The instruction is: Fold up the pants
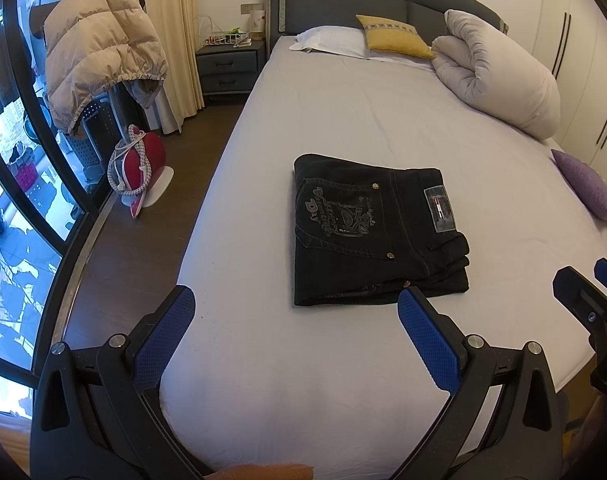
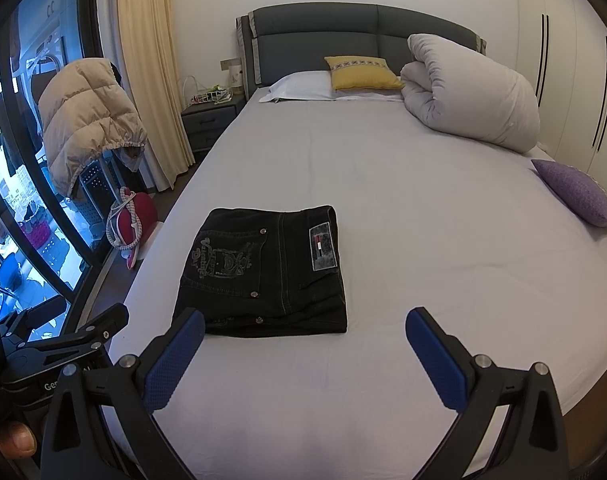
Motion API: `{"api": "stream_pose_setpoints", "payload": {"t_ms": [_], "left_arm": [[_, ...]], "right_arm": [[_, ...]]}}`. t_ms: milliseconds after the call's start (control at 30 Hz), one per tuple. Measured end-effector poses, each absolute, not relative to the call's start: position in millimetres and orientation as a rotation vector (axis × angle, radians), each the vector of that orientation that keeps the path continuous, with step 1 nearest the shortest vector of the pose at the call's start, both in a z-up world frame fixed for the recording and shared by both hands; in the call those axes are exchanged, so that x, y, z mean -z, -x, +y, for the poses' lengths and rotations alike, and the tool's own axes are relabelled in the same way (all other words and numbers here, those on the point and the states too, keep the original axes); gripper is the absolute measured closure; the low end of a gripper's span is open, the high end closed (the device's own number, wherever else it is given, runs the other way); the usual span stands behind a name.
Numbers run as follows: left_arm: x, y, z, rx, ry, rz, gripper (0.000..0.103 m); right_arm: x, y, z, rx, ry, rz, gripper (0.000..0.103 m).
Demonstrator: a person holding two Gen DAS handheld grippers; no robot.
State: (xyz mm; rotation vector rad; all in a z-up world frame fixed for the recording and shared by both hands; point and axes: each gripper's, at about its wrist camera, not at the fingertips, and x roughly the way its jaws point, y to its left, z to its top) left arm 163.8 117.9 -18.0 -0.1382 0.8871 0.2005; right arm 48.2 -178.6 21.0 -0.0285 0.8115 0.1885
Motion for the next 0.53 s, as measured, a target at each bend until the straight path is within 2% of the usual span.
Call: {"api": "stream_pose_setpoints", "payload": {"t_ms": [533], "left_arm": [[21.7,-165.3,121.8,-0.208,0.125,0.89,0.0]], "right_arm": [[-12.5,-51.0,-183.8,-0.198,0.025,0.83,0.0]]}}
